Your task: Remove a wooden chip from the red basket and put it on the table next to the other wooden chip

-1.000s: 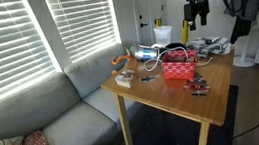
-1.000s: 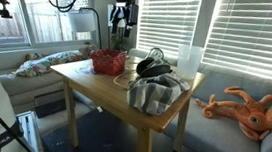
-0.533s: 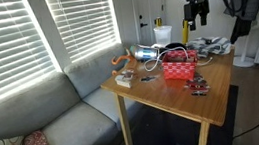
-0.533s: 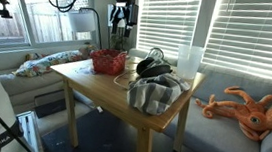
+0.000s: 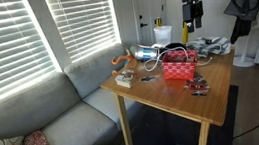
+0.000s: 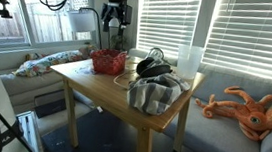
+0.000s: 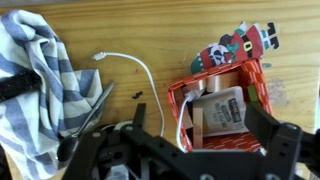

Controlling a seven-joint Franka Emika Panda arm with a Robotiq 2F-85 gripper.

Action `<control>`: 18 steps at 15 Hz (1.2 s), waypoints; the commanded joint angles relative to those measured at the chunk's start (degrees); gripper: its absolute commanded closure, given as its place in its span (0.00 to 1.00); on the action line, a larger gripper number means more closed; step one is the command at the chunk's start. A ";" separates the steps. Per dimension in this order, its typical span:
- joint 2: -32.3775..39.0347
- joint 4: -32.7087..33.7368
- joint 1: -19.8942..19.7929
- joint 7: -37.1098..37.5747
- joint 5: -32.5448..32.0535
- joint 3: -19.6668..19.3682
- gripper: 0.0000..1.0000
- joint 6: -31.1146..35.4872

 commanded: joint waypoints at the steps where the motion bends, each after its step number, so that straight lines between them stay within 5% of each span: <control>1: -1.74 -2.25 2.30 -2.54 2.05 1.61 0.00 1.13; 4: -1.37 -3.81 3.92 -3.29 3.80 2.32 0.06 3.53; 5: -1.06 -4.49 4.17 -2.85 3.98 2.71 0.26 4.77; 9: -0.45 -7.05 4.34 -1.04 3.01 4.00 0.53 9.48; 12: 0.31 -8.78 4.10 0.39 2.28 4.62 0.57 13.63; 18: 1.51 -11.40 3.57 4.50 -1.05 6.31 0.49 20.32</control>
